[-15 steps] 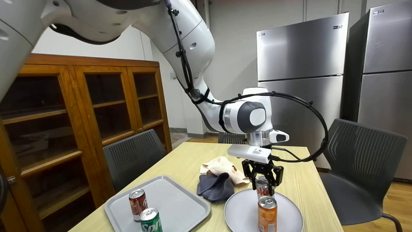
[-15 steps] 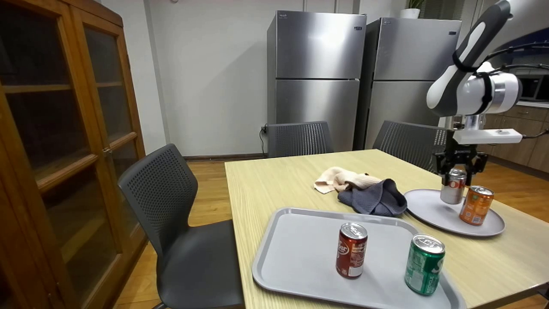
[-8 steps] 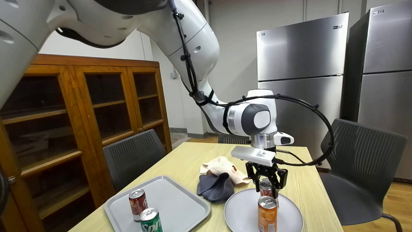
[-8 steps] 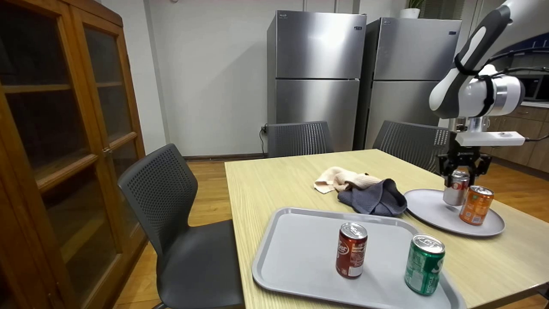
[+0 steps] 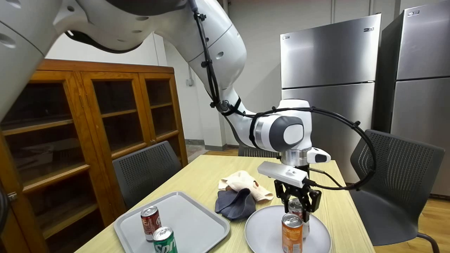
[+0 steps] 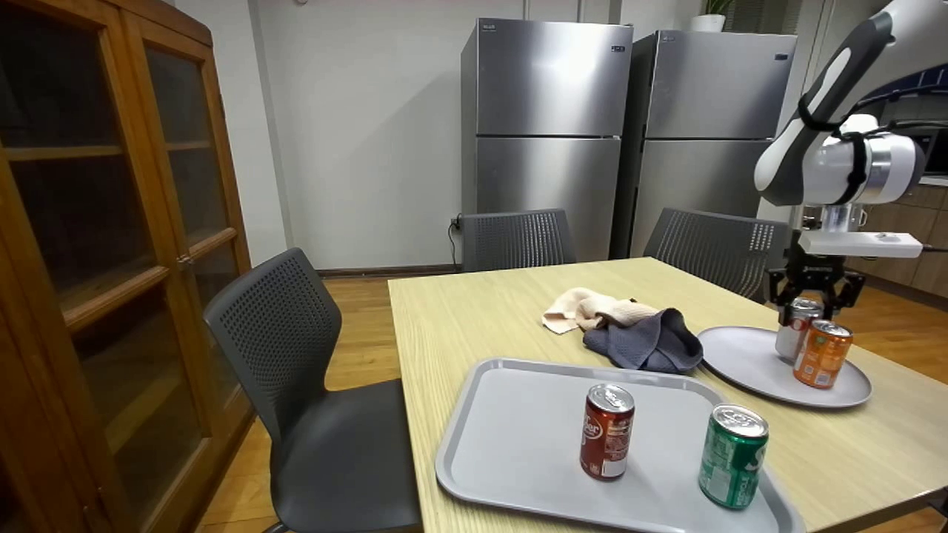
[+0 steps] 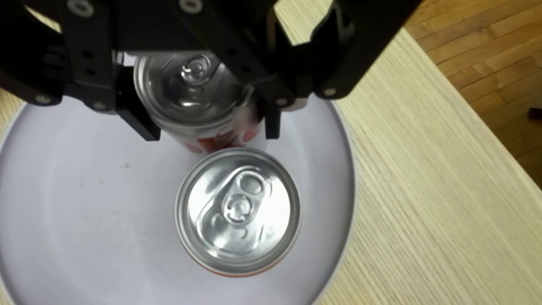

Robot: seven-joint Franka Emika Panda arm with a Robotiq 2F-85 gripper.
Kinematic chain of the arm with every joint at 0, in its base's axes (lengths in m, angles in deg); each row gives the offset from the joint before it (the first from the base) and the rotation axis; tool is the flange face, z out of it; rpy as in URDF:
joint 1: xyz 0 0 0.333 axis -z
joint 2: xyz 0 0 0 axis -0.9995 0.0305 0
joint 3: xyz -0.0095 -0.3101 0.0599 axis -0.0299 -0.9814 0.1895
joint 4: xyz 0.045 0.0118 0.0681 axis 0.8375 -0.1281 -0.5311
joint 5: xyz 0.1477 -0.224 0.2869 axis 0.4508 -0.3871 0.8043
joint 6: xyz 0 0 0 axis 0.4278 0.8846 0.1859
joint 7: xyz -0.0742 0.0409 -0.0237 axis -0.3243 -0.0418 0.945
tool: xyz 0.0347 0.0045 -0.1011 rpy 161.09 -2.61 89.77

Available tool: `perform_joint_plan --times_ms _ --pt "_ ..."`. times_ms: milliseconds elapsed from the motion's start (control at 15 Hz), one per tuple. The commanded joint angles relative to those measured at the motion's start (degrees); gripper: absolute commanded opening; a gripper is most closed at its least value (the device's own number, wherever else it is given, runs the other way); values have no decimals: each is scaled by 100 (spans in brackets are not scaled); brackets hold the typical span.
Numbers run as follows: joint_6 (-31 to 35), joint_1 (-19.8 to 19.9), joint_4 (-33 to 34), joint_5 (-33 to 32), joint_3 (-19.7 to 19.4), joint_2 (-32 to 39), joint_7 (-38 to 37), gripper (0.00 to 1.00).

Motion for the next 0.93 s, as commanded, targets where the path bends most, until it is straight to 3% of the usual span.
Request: perform_joint_plan --times_ms 0,400,467,667,867 --pt "-177 110 147 180 48 33 -125 38" --pt "-171 130 147 309 60 121 -147 38" --pt "-202 96 156 283 26 126 -203 88" --pt "-139 -67 90 105 -89 38 -329 100" --pt "52 -317 -141 -123 -165 -249 -420 100"
